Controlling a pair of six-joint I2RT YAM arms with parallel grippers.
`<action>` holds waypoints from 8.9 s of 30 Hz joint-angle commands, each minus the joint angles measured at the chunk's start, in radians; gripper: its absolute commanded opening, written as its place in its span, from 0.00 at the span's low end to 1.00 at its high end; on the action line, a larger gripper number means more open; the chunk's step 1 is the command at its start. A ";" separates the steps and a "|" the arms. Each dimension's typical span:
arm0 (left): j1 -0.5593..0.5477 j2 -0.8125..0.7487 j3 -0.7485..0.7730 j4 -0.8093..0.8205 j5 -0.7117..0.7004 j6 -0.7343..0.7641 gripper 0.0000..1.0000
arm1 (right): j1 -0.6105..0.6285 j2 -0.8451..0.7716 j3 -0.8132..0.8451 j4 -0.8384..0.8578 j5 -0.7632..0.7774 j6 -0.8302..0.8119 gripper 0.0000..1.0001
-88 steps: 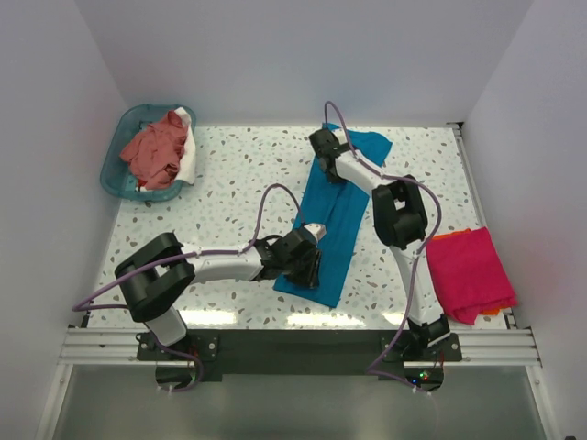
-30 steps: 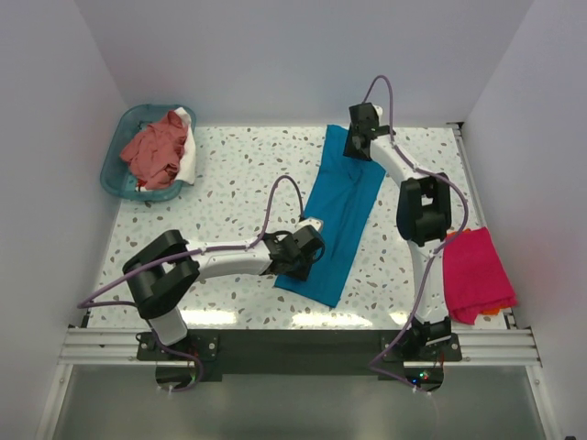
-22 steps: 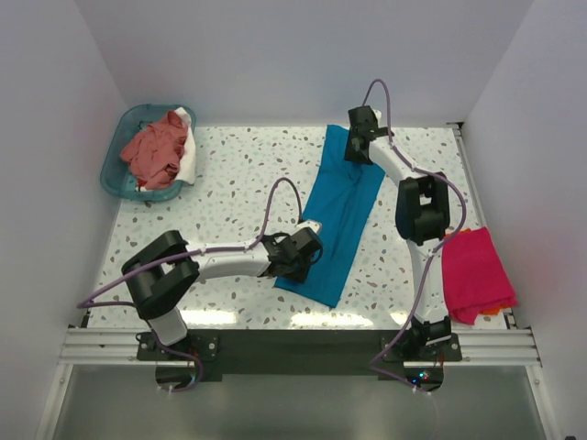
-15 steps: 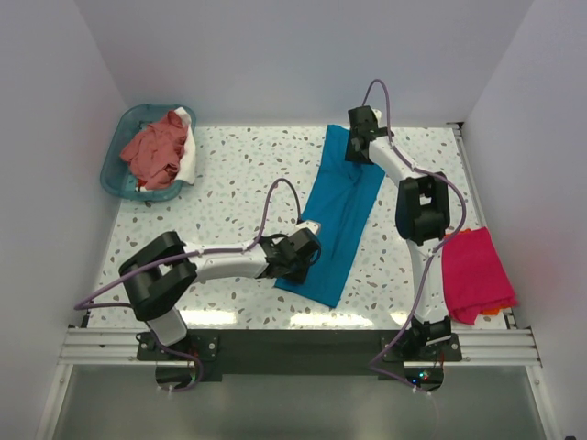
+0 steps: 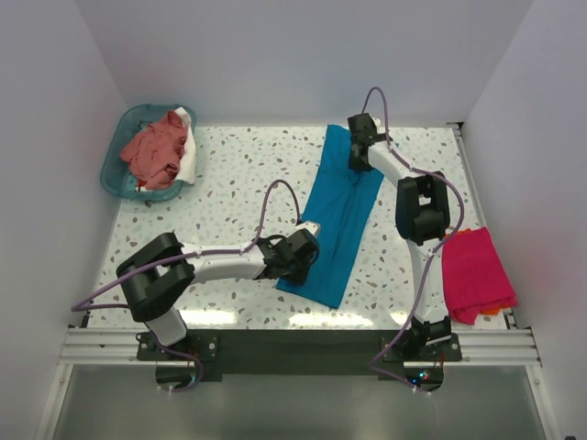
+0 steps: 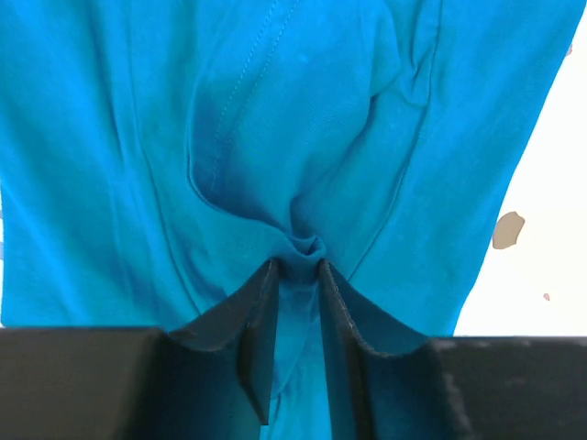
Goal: Fold and stack the t-shirts
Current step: Fold the tshirt
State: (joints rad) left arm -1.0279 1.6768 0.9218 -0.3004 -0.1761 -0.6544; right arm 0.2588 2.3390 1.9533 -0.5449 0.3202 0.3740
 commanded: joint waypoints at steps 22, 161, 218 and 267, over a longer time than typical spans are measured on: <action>0.000 -0.052 -0.057 0.010 0.053 -0.034 0.40 | -0.015 -0.276 -0.332 0.114 0.052 0.140 0.00; 0.055 -0.291 -0.241 -0.031 0.178 -0.040 0.00 | 0.685 -1.282 -1.501 -0.024 -0.147 0.625 0.04; 0.620 0.215 0.436 0.314 0.385 0.009 0.58 | -0.041 -0.504 -0.504 0.022 -0.239 0.106 0.63; 0.402 -0.012 -0.087 0.443 0.179 -0.131 0.63 | 0.175 -0.827 -1.071 0.207 -0.190 0.338 0.56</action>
State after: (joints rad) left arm -0.6407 1.6341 0.7887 0.1135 0.0437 -0.7521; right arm 0.4465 1.4727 0.8349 -0.3763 0.1051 0.6891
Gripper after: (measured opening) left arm 0.636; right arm 0.556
